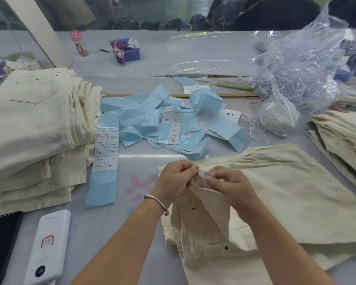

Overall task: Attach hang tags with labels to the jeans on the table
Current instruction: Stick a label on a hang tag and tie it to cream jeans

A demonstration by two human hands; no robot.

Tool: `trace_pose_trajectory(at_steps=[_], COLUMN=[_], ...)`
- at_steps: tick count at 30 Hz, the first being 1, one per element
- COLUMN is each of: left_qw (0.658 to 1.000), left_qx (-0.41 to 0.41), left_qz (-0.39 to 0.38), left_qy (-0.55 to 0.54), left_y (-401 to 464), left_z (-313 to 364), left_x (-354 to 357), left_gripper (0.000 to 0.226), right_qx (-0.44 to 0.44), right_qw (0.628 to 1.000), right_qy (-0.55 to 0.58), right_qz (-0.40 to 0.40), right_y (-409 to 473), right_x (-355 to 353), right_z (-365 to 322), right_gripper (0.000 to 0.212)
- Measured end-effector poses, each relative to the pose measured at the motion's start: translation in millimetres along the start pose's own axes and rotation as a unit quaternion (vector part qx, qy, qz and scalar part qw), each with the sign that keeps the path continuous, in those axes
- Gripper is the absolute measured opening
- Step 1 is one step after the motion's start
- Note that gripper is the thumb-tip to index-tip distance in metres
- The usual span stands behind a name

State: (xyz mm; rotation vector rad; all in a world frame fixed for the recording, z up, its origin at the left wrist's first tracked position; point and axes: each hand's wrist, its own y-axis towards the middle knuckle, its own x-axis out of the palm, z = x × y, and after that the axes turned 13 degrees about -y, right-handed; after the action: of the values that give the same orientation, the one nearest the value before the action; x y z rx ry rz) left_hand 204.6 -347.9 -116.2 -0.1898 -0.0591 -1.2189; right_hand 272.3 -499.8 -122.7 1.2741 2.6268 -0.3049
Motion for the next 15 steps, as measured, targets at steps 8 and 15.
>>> trace_pose_trajectory(at_steps=[8,15], left_qw=[0.956,0.864], left_qx=[0.059,-0.05], left_qz=[0.213,0.29], left_qy=[0.194,0.409], left_y=[3,-5], left_z=[-27,-77], left_x=[-65,-104], left_gripper=[0.028,0.017], right_qx=[0.005,0.125], right_qw=[0.998,0.968], right_qy=[-0.069,-0.178], right_qz=[0.009,-0.124], right_y=[9,29], right_x=[16,94], right_z=[6,25], right_gripper=[0.012,0.045])
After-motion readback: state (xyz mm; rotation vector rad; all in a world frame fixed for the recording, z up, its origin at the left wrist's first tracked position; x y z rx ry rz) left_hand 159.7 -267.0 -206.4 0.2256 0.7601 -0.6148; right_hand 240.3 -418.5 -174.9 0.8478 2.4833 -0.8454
